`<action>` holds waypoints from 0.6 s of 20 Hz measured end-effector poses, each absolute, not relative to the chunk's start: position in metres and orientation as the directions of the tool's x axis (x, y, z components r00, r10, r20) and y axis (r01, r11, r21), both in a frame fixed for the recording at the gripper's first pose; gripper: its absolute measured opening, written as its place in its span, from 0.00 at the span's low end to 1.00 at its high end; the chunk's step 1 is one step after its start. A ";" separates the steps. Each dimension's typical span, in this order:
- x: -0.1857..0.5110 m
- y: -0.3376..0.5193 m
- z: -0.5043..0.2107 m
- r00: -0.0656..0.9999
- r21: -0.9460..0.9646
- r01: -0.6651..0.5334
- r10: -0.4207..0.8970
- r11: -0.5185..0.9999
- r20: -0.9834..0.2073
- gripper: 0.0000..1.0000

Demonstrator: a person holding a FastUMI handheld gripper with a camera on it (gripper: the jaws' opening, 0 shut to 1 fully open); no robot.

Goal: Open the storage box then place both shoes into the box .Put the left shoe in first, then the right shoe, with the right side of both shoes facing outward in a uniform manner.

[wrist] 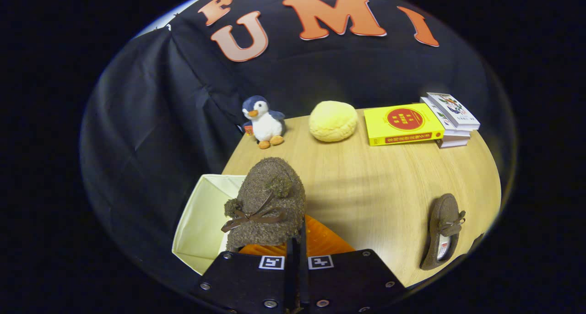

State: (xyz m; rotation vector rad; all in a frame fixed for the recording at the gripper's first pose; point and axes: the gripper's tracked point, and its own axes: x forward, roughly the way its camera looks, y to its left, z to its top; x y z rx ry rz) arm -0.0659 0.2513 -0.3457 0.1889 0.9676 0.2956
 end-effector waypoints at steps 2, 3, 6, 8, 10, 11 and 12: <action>-0.066 0.280 -0.339 0.511 0.287 -0.198 0.348 0.937 -0.786 0.04; -0.067 0.294 -0.338 0.495 0.289 -0.210 0.356 0.934 -0.792 0.04; -0.072 0.342 -0.349 0.428 0.304 -0.256 0.390 0.917 -0.815 0.04; -0.079 0.369 -0.368 0.371 0.308 -0.277 0.397 0.910 -0.840 0.05; -0.086 0.387 -0.392 0.310 0.283 -0.283 0.367 0.916 -0.877 0.05; -0.090 0.394 -0.402 0.286 0.265 -0.283 0.345 0.922 -0.894 0.04; -0.093 0.400 -0.412 0.267 0.245 -0.287 0.323 0.926 -0.908 0.04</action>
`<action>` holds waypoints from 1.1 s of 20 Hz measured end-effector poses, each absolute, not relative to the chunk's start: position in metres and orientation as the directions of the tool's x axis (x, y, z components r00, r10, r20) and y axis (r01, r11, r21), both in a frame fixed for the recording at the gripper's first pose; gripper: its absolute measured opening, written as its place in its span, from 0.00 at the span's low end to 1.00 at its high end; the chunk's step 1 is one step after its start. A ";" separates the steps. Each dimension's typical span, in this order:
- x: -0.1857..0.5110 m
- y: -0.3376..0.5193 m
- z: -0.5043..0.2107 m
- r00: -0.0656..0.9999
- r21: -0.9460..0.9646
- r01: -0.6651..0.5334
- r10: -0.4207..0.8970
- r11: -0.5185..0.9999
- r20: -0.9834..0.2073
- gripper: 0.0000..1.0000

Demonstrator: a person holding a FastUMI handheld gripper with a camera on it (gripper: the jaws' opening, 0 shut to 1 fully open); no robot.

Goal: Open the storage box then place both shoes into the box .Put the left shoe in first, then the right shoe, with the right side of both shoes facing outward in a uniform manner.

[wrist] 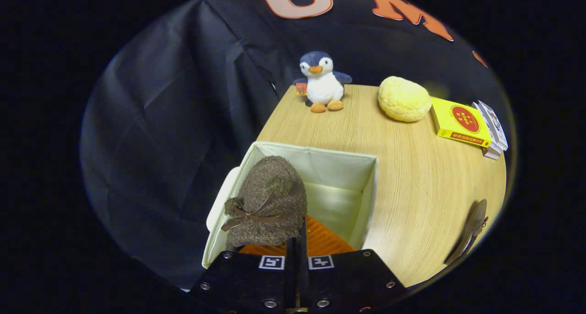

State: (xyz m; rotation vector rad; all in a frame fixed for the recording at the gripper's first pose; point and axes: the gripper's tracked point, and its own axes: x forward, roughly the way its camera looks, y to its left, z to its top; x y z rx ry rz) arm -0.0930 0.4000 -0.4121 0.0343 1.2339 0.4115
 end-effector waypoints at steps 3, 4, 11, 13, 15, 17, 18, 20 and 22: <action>-0.102 0.411 -0.446 0.208 0.193 -0.282 0.256 0.940 -0.944 0.05; -0.105 0.414 -0.456 0.179 0.183 -0.272 0.236 0.945 -0.955 0.05; -0.137 0.429 -0.494 0.003 0.243 -0.214 0.249 0.946 -0.968 0.17; -0.143 0.433 -0.476 -0.007 0.314 -0.248 0.323 0.916 -0.947 0.28; -0.147 0.437 -0.452 -0.004 0.420 -0.247 0.432 0.873 -0.902 0.41; -0.139 0.432 -0.418 0.045 0.512 -0.236 0.535 0.826 -0.843 0.56; -0.133 0.420 -0.405 0.078 0.525 -0.253 0.558 0.812 -0.826 0.59; -0.123 0.390 -0.381 0.140 0.537 -0.278 0.586 0.797 -0.798 0.62; -0.115 0.357 -0.357 0.200 0.569 -0.279 0.626 0.774 -0.753 0.65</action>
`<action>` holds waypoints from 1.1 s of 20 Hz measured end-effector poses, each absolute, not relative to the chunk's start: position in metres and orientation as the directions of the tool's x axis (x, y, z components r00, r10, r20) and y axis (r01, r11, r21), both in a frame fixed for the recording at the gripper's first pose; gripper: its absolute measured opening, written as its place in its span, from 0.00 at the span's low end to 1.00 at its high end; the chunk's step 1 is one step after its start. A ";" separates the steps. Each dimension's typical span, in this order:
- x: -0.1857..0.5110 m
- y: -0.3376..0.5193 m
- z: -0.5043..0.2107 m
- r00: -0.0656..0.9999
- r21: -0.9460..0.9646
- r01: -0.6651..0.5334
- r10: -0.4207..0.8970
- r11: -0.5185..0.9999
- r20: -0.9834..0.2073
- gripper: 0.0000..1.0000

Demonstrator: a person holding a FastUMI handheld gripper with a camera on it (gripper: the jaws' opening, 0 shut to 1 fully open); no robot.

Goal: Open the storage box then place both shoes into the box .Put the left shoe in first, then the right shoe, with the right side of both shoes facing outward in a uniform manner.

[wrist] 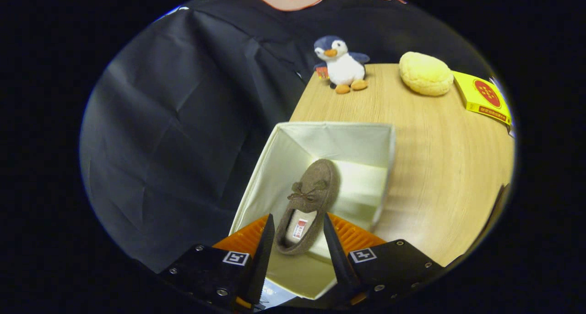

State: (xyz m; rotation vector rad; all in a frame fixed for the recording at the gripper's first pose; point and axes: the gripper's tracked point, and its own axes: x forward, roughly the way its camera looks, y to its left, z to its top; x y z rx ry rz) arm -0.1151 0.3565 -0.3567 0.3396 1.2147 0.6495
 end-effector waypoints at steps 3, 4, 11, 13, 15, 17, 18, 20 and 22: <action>-0.100 0.280 -0.337 0.327 0.536 -0.283 0.605 0.796 -0.726 0.80; -0.096 0.246 -0.338 0.366 0.509 -0.274 0.578 0.816 -0.730 0.84; -0.124 0.035 -0.406 0.489 0.255 -0.137 0.289 0.957 -0.823 0.96; -0.139 -0.010 -0.414 0.498 0.219 -0.090 0.235 0.972 -0.835 0.96; -0.148 -0.045 -0.423 0.499 0.177 -0.057 0.182 0.983 -0.847 0.96; -0.156 -0.078 -0.442 0.490 0.114 -0.049 0.123 0.992 -0.863 0.94; -0.158 -0.090 -0.453 0.489 0.089 -0.048 0.101 0.995 -0.867 0.93; -0.161 -0.102 -0.474 0.474 0.071 -0.055 0.088 0.996 -0.876 0.89; -0.161 -0.107 -0.491 0.461 0.065 -0.062 0.086 0.996 -0.883 0.82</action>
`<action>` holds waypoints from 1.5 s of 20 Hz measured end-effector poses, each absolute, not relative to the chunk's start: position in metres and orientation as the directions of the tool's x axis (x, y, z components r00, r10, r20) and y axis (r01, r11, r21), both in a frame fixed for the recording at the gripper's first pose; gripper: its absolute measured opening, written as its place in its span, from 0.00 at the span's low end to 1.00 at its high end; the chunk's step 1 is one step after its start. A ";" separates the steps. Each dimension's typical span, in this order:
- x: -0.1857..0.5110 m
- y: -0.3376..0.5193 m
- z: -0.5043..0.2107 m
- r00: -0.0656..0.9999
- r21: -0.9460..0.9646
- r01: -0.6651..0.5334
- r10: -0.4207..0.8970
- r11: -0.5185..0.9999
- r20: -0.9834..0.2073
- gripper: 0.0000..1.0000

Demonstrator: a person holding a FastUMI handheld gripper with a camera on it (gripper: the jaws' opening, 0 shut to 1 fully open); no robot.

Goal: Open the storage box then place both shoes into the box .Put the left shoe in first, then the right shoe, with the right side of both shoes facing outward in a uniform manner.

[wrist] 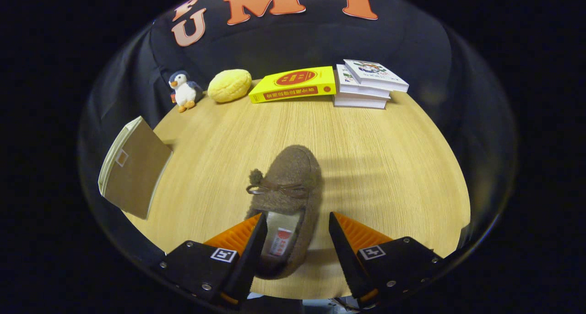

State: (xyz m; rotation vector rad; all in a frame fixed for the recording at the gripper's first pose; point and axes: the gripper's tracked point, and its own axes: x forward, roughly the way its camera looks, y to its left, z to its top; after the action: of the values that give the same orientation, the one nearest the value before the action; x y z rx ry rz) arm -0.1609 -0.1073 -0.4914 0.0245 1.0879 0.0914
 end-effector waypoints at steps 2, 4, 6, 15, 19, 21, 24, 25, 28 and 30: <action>-0.153 -0.109 -0.504 0.475 0.055 -0.069 0.082 0.996 -0.876 0.73; -0.144 -0.114 -0.512 0.498 0.040 -0.048 0.059 0.998 -0.865 0.63; -0.136 -0.108 -0.515 0.513 0.077 -0.016 0.074 0.997 -0.855 0.48; -0.137 -0.057 -0.475 0.472 0.138 0.034 0.106 0.990 -0.875 0.05; -0.112 0.016 -0.411 0.517 0.187 -0.012 0.166 0.982 -0.840 0.05; -0.099 0.061 -0.382 0.529 0.216 -0.038 0.203 0.976 -0.824 0.05; -0.084 0.135 -0.348 0.539 0.248 -0.094 0.259 0.964 -0.801 0.05; -0.082 0.158 -0.340 0.533 0.256 -0.112 0.276 0.960 -0.800 0.05; -0.080 0.225 -0.324 0.510 0.280 -0.145 0.314 0.949 -0.801 0.05; -0.079 0.268 -0.321 0.493 0.286 -0.172 0.334 0.943 -0.803 0.05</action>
State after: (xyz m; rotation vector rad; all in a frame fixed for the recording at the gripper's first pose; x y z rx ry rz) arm -0.0787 0.2675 -0.3215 0.1763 1.0101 0.3090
